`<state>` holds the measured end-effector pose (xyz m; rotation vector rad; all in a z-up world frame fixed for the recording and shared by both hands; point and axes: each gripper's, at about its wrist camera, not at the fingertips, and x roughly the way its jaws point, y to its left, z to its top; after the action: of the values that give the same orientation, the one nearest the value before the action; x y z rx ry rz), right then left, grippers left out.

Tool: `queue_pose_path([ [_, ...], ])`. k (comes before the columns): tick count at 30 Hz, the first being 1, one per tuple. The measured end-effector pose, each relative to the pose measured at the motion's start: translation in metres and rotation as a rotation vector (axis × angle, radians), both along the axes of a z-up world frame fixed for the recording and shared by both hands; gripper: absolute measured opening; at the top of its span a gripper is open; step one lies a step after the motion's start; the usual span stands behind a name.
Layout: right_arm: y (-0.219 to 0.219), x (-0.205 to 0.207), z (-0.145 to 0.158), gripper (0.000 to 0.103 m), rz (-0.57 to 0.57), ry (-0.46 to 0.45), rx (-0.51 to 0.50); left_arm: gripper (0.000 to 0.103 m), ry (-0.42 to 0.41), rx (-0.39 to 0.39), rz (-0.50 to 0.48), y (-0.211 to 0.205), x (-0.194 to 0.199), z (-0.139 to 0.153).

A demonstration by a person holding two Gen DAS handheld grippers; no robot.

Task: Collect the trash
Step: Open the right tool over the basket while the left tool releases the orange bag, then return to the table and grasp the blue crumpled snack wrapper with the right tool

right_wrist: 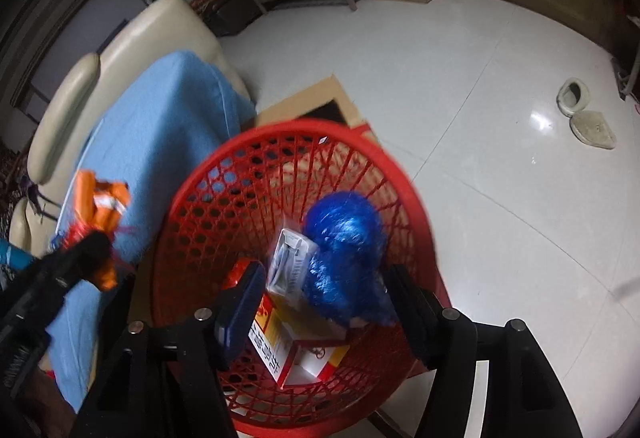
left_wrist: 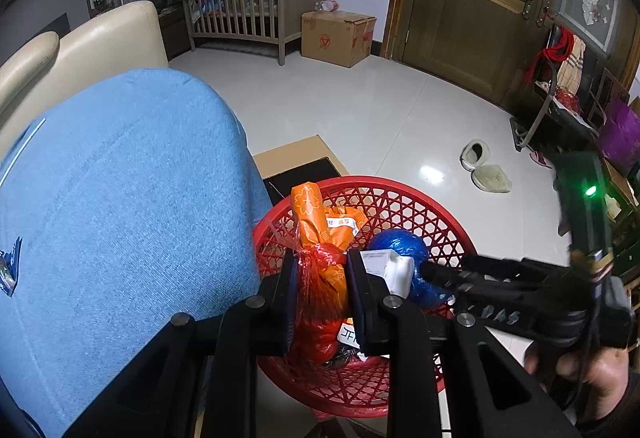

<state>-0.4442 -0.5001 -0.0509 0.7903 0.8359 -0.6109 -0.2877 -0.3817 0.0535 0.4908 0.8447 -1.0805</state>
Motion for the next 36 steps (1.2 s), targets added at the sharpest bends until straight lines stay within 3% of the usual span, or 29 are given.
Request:
queue_pose_path([
  [15, -0.008, -0.022, 0.034, 0.067, -0.096, -0.049, -0.088, 0.027, 0.052, 0.036, -0.032, -0.021, 0.001, -0.012],
  [17, -0.008, -0.025, 0.039, 0.067, -0.103, -0.05, -0.102, 0.043, 0.071, 0.064, -0.028, -0.026, 0.001, -0.016],
  [18, -0.008, -0.027, 0.043, 0.067, -0.108, -0.049, -0.111, 0.062, 0.074, 0.07, -0.021, -0.026, 0.002, -0.017],
  [19, -0.008, -0.028, 0.046, 0.067, -0.112, -0.05, -0.118, 0.073, 0.07, 0.069, -0.014, -0.025, 0.001, -0.016],
  [25, -0.003, -0.03, 0.066, 0.067, -0.123, -0.058, -0.153, 0.074, 0.071, 0.037, 0.025, -0.006, 0.011, -0.004],
  [36, 0.047, 0.01, 0.098, 0.067, -0.007, -0.079, -0.223, 0.074, 0.072, -0.058, 0.163, 0.061, 0.044, 0.023],
])
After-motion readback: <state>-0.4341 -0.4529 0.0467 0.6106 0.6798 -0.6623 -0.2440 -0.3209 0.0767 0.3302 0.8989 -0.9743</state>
